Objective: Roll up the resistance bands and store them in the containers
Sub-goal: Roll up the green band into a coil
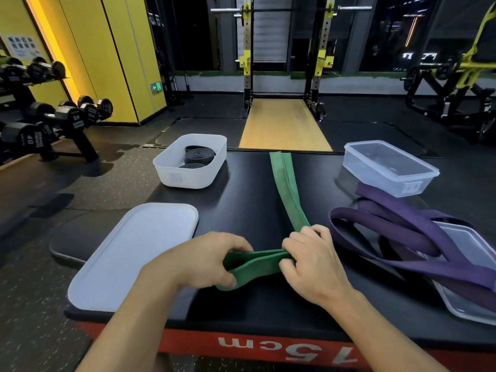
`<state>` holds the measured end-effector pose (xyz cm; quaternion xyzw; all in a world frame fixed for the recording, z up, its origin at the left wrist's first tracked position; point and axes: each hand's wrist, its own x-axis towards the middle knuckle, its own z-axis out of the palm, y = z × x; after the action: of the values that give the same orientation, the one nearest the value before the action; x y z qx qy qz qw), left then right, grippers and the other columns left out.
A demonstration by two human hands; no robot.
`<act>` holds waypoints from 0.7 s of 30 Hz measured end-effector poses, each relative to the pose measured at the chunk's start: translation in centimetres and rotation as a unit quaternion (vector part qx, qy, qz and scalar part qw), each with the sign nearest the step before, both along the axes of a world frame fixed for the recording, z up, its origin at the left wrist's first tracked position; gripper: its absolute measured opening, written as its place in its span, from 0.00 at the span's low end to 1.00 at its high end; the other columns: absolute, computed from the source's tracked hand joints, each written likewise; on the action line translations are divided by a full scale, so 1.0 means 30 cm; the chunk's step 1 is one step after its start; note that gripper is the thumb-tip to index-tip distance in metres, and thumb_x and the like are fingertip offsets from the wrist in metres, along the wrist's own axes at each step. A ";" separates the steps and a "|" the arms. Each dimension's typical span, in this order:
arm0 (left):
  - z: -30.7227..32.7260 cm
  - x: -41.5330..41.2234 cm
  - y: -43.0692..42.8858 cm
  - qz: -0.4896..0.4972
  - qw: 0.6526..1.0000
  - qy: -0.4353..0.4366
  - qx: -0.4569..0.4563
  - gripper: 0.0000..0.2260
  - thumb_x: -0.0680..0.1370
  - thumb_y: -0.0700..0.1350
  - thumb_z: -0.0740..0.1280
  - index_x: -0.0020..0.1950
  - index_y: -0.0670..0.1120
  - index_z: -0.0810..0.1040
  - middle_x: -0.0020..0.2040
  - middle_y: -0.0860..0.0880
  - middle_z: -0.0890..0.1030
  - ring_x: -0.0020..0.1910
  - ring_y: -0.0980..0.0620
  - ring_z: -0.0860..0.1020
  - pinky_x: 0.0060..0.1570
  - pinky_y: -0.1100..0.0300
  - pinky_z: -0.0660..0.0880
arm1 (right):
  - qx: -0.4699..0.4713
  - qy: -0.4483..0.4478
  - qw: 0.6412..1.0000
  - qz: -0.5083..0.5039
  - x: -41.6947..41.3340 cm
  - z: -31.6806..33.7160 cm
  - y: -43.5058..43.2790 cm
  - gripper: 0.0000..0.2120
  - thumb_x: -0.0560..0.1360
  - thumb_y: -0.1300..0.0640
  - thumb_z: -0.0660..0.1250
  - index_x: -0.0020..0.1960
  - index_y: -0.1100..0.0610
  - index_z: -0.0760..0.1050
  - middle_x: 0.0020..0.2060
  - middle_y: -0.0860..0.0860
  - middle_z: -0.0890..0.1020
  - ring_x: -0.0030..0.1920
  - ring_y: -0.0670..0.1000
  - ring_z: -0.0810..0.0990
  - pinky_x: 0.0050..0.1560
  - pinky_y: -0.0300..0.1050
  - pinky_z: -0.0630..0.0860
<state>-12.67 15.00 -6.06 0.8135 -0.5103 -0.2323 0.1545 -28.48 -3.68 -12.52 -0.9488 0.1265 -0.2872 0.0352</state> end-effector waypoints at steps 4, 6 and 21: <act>-0.036 0.010 -0.006 0.023 0.995 0.014 -0.099 0.18 0.75 0.37 0.71 0.54 0.60 0.79 0.49 0.63 0.82 0.49 0.59 0.81 0.52 0.57 0.78 | -0.012 0.017 1.000 0.007 0.003 -0.009 -0.001 0.18 0.75 0.39 0.65 0.34 0.50 0.71 0.28 0.43 0.71 0.36 0.49 0.68 0.57 0.49 0.69; -0.059 -0.007 -0.024 0.024 0.988 -0.002 -0.155 0.18 0.75 0.33 0.69 0.49 0.58 0.80 0.46 0.62 0.81 0.47 0.60 0.79 0.47 0.64 0.73 | -0.034 0.040 0.998 0.035 0.007 -0.013 -0.003 0.20 0.77 0.32 0.63 0.44 0.46 0.80 0.31 0.41 0.76 0.38 0.47 0.70 0.58 0.47 0.68; -0.188 -0.090 -0.138 0.270 0.854 0.159 -0.416 0.14 0.77 0.34 0.69 0.51 0.54 0.83 0.49 0.54 0.84 0.51 0.56 0.83 0.51 0.59 0.81 | 0.006 0.037 0.988 0.147 0.008 -0.005 -0.013 0.18 0.82 0.35 0.60 0.50 0.45 0.83 0.40 0.39 0.72 0.44 0.44 0.68 0.68 0.48 0.65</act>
<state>-15.35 10.86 -11.70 0.7310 -0.2886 -0.0737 0.6139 -28.25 -4.07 -12.69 -0.9670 -0.0108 -0.2424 0.0782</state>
